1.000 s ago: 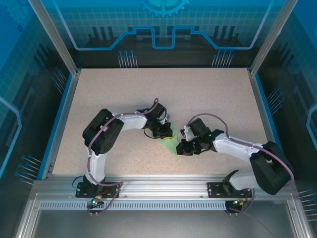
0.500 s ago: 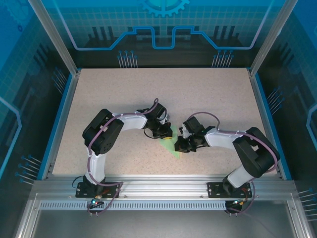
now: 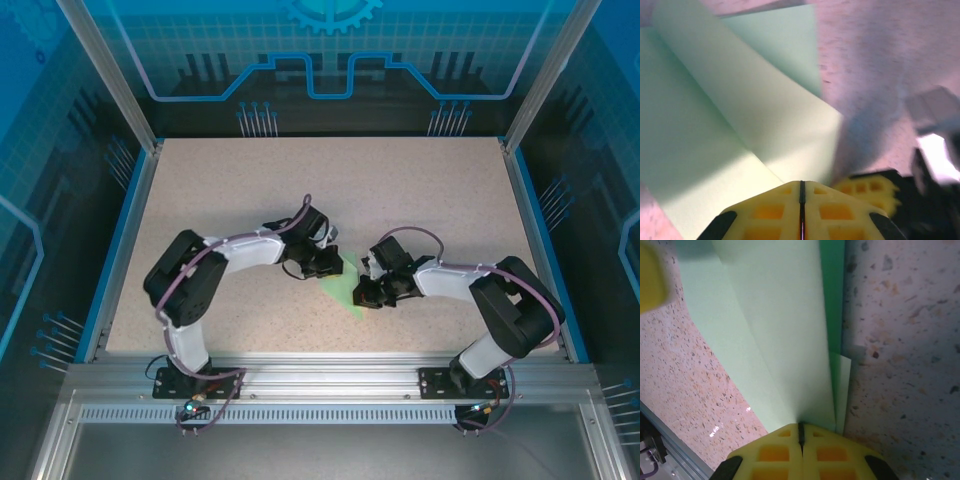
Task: Fold a paper plane with a square sheet of paper (fold left side to right side)
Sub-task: Fourth fold the wing at the center of the table.
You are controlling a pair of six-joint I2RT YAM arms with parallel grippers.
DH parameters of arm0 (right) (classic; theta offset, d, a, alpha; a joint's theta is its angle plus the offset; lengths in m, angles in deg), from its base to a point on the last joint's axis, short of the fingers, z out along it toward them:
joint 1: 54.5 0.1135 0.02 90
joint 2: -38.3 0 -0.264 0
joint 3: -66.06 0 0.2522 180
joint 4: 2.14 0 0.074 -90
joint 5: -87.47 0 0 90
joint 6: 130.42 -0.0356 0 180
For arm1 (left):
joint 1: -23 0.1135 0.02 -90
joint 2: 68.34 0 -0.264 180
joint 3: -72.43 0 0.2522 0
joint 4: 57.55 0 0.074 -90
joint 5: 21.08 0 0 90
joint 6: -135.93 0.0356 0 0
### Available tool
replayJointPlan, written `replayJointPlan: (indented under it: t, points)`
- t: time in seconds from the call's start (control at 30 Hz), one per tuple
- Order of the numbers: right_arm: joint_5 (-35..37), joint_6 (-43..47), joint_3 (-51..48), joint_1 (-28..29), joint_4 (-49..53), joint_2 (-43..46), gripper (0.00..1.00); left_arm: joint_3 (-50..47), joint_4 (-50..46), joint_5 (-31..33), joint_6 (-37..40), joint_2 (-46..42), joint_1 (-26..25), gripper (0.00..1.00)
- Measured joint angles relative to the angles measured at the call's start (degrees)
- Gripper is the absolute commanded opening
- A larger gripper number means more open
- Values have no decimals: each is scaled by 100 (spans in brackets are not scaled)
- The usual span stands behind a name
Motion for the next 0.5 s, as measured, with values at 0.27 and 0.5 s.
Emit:
replayJointPlan:
  t: [0.27, 0.5]
  points:
    - [52, 101, 44, 4, 107, 0, 0, -424, 424, -330, 146, -424, -111, 4]
    - [81, 120, 79, 4, 186, 0, 0, -562, 767, -610, 140, -37, -319, 3]
